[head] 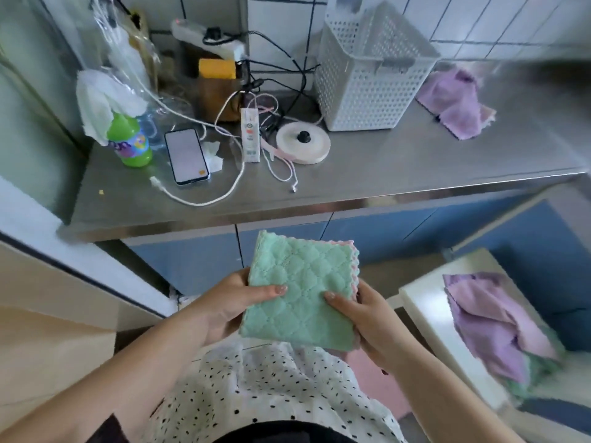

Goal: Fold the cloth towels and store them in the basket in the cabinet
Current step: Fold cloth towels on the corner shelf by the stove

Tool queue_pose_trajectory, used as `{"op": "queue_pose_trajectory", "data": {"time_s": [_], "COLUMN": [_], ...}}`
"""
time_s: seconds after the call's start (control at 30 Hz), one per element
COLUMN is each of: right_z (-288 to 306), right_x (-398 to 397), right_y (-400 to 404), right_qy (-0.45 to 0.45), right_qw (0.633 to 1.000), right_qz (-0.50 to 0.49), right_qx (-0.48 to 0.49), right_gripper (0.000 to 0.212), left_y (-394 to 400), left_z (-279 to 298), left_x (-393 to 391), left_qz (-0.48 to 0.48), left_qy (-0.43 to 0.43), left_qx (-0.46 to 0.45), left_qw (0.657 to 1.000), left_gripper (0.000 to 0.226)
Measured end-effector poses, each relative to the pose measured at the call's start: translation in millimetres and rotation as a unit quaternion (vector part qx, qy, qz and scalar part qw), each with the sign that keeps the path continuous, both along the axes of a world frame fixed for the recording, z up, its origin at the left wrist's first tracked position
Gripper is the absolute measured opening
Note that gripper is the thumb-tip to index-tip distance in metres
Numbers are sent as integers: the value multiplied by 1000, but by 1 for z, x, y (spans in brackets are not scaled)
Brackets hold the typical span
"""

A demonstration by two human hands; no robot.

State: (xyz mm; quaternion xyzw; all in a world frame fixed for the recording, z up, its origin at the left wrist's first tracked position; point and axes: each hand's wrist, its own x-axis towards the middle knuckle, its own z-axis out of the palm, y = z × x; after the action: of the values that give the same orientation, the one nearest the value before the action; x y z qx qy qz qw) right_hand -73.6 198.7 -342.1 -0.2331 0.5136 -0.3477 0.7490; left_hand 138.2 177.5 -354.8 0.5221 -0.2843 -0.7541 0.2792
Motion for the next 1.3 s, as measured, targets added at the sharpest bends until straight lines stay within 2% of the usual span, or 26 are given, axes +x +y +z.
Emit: {"op": "queue_pose_trajectory", "data": {"time_s": [0.1, 0.2, 0.33, 0.43, 0.53, 0.67, 0.9, 1.13, 1.3], "right_z": [2, 0, -2, -4, -6, 4, 37, 88, 134], "right_x": [1, -3, -17, -39, -66, -128, -203, -220, -213], "right_y": [-17, -32, -63, -99, -141, -225, -341, -417, -482], "right_qy": [34, 36, 4, 15, 21, 31, 52, 54, 62], "right_qw": [999, 997, 996, 996, 995, 997, 997, 980, 966], "right_qz": [-39, -65, -87, -86, -80, -58, 25, 119, 110], "right_qx": [-14, -21, -23, -34, -51, -49, -61, -152, -226], "right_gripper": [47, 44, 44, 41, 42, 44, 48, 45, 41], "left_y": [-31, -60, -98, -136, -177, -249, -331, -382, -442], "left_z": [0, -1, -3, -5, -3, 12, 49, 94, 137], "left_x": [-2, -8, -22, -44, -71, -131, -199, -204, -196], "left_qz": [-38, -64, -86, -74, -74, -38, 17, 50, 52], "left_qy": [10, 13, 28, 10, -3, -5, -26, -17, -30], "left_qx": [-3, -2, -1, -4, -15, -22, -41, -103, -186], "left_qw": [999, 998, 996, 997, 997, 999, 999, 993, 981], "left_gripper": [42, 45, 73, 56, 65, 48, 51, 48, 47]}}
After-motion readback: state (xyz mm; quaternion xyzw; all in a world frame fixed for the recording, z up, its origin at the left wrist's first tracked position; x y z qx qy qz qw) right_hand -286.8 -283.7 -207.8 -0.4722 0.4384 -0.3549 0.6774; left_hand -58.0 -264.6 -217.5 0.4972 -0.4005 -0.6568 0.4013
